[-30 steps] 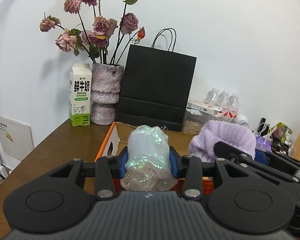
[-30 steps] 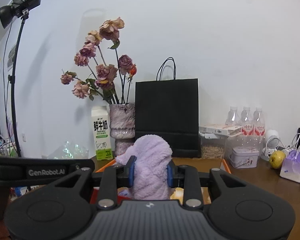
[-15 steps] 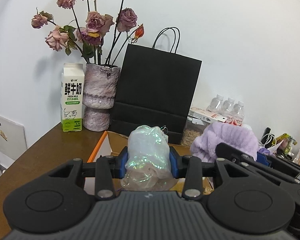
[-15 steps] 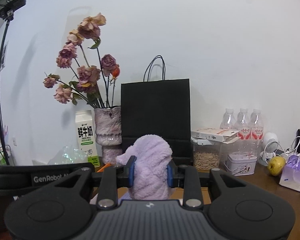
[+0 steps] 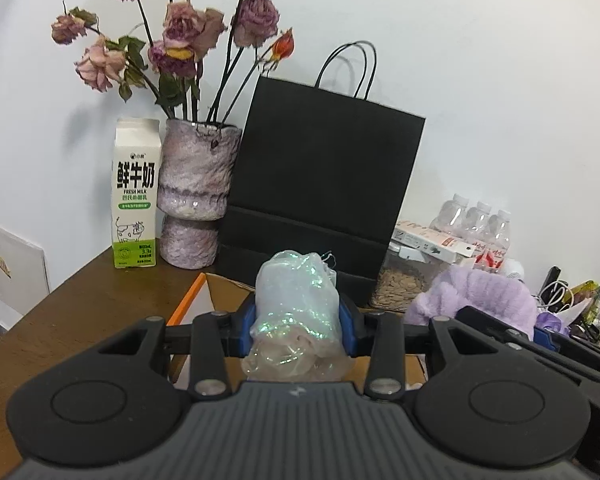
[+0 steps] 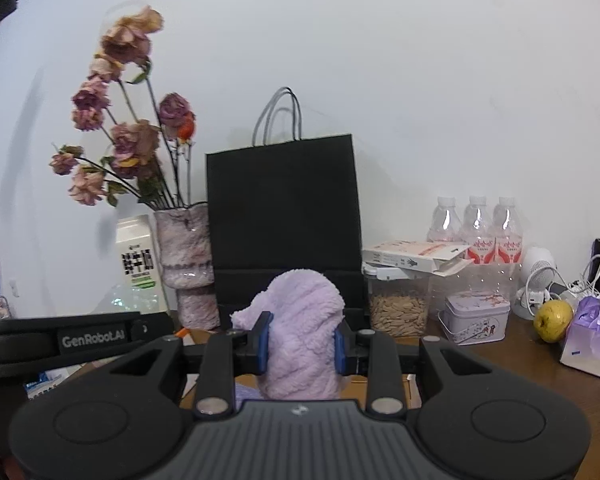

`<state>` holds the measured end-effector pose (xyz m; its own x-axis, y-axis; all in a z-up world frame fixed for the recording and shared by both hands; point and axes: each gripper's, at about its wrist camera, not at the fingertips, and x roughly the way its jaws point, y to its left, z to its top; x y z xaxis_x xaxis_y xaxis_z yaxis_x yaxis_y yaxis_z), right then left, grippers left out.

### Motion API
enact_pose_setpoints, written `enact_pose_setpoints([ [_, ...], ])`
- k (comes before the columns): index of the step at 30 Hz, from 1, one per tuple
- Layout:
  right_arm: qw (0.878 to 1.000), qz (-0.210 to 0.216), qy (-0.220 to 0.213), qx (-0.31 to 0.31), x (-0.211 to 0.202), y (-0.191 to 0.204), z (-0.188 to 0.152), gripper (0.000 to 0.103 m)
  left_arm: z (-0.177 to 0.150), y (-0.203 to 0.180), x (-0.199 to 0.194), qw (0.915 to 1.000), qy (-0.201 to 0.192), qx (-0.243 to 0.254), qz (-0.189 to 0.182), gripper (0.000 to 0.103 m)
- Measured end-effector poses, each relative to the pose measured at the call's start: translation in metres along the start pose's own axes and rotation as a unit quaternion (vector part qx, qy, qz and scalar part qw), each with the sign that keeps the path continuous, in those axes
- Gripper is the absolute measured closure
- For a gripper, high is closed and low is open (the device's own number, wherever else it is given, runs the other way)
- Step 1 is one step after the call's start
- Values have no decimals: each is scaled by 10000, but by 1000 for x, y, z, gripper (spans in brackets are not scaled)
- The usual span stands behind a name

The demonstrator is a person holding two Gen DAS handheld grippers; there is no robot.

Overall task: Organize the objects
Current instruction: 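Carry the plastic bag and pink towel over the red box with both tools, then open both tools to drop the plastic bag and towel into the box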

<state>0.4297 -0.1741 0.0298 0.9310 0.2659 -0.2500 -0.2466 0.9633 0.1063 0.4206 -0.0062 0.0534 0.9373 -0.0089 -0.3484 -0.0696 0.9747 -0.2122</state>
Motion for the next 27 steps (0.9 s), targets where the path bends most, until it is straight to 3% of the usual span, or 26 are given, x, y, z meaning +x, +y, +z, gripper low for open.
enact_pose_setpoints([
  [14, 9973, -364, 596, 211, 56, -24, -28, 75, -21, 6, 58, 9974, 499, 287, 436, 62],
  [18, 9962, -422, 722, 222, 63, -26, -35, 74, -25, 7, 61, 9973, 492, 353, 421, 61],
  [20, 9961, -406, 757, 208, 63, -27, -36, 70, -26, 6, 58, 9973, 393, 406, 470, 55],
  [23, 9956, -442, 799, 184, 63, -25, -36, 51, -26, 1, 50, 9953, 53, 616, 749, 30],
  [24, 9954, -465, 814, 182, 63, -25, -36, 36, -25, 0, 49, 9947, -33, 647, 805, 13],
  [25, 9953, -488, 820, 189, 63, -25, -35, 15, -25, 0, 46, 9941, -149, 648, 860, 0],
  [27, 9953, -478, 827, 174, 63, -24, -35, 0, -24, 0, 42, 9932, -316, 613, 935, 0],
])
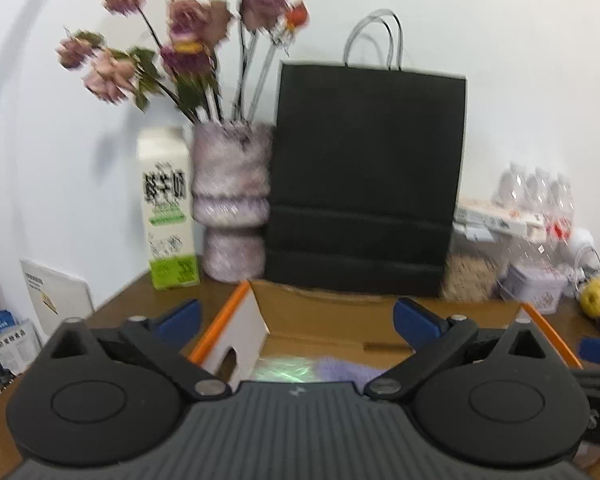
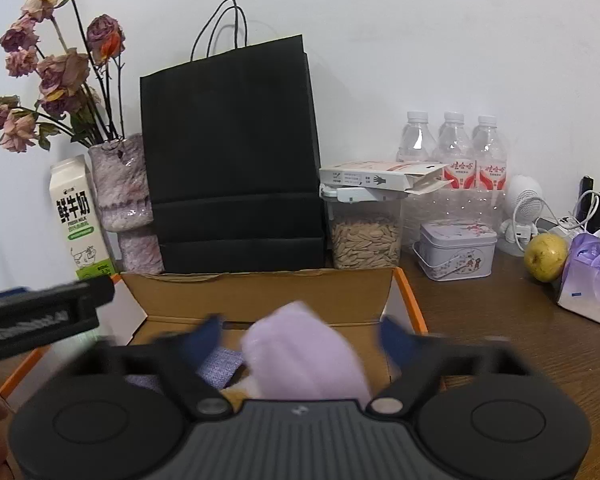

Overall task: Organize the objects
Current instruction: 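Open both tools to drop the plastic bag and towel into the box, then withdraw both tools from the box back toward the table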

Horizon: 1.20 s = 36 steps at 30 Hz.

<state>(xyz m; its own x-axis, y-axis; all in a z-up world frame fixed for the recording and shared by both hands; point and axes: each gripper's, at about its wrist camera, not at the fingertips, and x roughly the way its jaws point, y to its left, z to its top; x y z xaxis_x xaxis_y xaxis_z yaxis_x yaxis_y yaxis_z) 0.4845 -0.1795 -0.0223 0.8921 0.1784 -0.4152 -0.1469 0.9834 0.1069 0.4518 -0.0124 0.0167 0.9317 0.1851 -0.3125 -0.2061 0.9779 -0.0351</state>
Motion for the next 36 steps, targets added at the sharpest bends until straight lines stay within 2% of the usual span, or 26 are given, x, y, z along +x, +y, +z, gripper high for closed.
enact_pose_setpoints([
  [15, 9999, 170, -15, -24, -14, 3, 6, 0, 6, 8, -14, 9996, -24, -234, -153, 0],
  [21, 9994, 316, -122, -55, -33, 9, 12, 0, 9, 20, -34, 9986, -121, -387, -331, 0],
  [26, 9988, 393, -283, -88, -51, 14, 13, 0, 8, 34, -56, 9968, -384, -544, -453, 0],
  [31, 9985, 279, -402, -226, -67, 15, 9, 0, 4, 47, -75, 9948, -594, -646, -525, 0],
  [36, 9974, 209, -538, -427, -85, 18, 1, 0, -2, 59, -90, 9936, -573, -706, -666, 0],
])
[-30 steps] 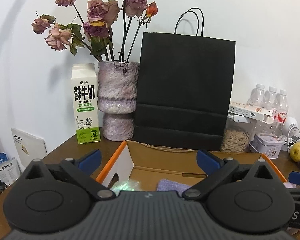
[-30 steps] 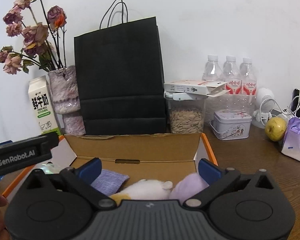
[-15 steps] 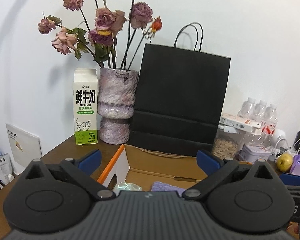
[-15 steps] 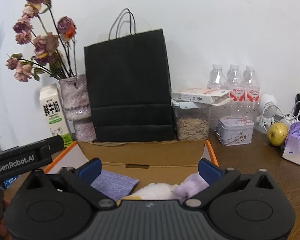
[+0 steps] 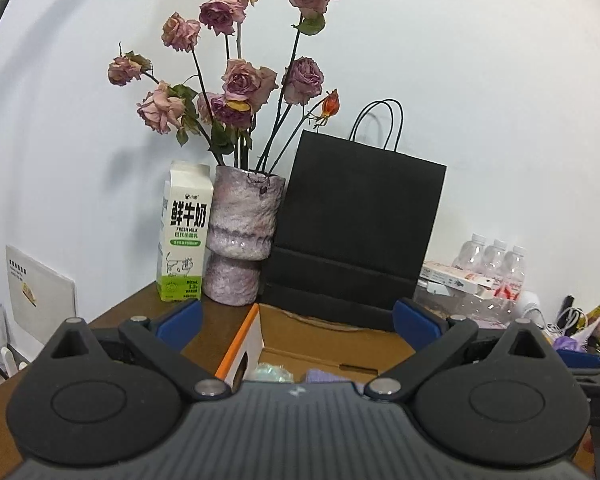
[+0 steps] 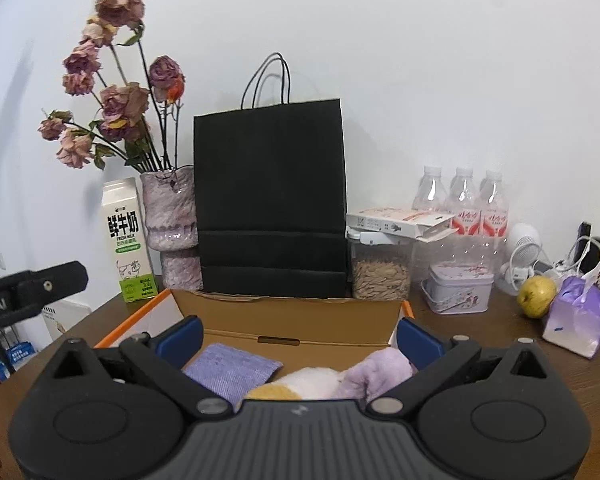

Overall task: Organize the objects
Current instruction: 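Withdraw both tools from the box back toward the table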

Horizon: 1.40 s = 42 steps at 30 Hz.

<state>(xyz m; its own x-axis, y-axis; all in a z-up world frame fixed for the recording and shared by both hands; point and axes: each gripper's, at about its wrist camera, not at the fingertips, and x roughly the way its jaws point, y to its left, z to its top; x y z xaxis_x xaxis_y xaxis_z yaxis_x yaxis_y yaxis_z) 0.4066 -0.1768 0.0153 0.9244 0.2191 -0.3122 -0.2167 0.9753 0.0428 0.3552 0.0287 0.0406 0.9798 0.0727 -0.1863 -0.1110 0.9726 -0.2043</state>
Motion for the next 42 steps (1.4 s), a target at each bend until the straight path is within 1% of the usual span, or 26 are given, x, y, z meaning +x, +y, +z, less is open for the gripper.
enact_pose_setpoints([
  [3, 9999, -16, -126, -91, -15, 2, -6, 0, -9, 8, -13, 9999, 50, 91, -65, 0],
  [6, 9994, -29, -275, -185, -33, 4, -19, 0, -15, 14, -25, 9997, 133, 187, -112, 0],
  [10, 9990, 12, -345, -297, -52, 8, -35, 0, -25, 19, -42, 9993, 111, 326, -161, 0],
  [16, 9985, 4, -459, -300, -76, 9, -55, 0, -42, 29, -56, 9982, 396, 386, -225, 0],
  [23, 9986, -37, -331, -400, -94, 8, -86, 0, -58, 33, -77, 9971, 464, 508, -320, 0],
  [27, 9981, -42, -439, -441, -108, 8, -98, 0, -67, 33, -86, 9963, 495, 614, -344, 0],
  [31, 9980, -22, -430, -461, -120, 9, -108, 0, -74, 30, -92, 9950, 545, 724, -410, 0],
  [38, 9983, -6, -142, -571, -134, 10, -127, 0, -82, 26, -103, 9934, 609, 841, -495, 0],
  [42, 9982, -25, -174, -565, -144, 7, -131, 0, -86, 23, -107, 9915, 702, 949, -553, 0],
])
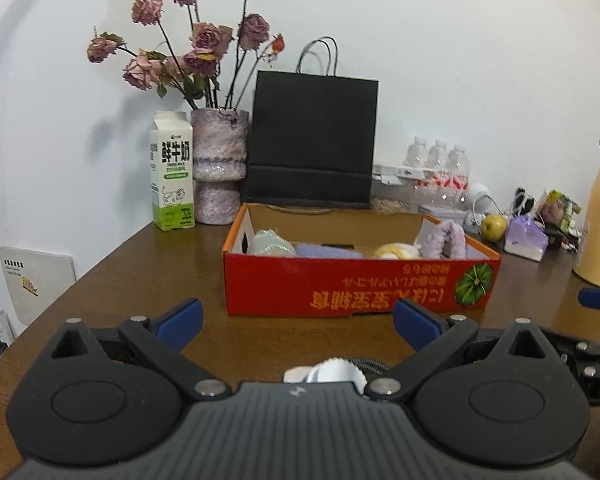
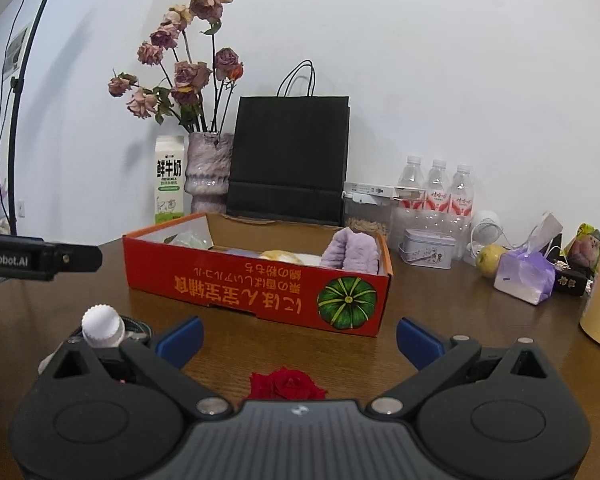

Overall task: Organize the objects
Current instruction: 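Withdraw both tools from the box back toward the table, then grasp the red rose with the right tool while the left moves to the white bottle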

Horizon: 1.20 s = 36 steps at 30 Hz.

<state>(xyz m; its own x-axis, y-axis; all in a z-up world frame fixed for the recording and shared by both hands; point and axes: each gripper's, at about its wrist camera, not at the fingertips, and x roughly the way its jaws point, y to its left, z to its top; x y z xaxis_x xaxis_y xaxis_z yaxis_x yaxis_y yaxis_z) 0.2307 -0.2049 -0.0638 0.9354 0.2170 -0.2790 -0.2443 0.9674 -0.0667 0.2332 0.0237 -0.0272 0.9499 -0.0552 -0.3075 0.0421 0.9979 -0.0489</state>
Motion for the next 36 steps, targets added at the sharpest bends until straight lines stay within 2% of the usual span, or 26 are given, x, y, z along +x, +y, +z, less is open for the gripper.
enact_pose_setpoints([
  [7, 10000, -40, 71, 9, -8, -4, -2, 0, -11, -5, -7, 9998, 168, 92, -108, 0],
  [22, 9990, -185, 370, 168, -22, -21, -11, 0, -20, -7, -10, 9993, 331, 168, -10, 0],
  [27, 9985, -106, 528, -13, -16, -16, -11, 0, -20, -5, -10, 9992, 365, 130, -21, 0],
  [36, 9934, 279, 1109, -119, 4, -12, -13, 0, -20, -4, -10, 9991, 418, 80, -40, 0],
])
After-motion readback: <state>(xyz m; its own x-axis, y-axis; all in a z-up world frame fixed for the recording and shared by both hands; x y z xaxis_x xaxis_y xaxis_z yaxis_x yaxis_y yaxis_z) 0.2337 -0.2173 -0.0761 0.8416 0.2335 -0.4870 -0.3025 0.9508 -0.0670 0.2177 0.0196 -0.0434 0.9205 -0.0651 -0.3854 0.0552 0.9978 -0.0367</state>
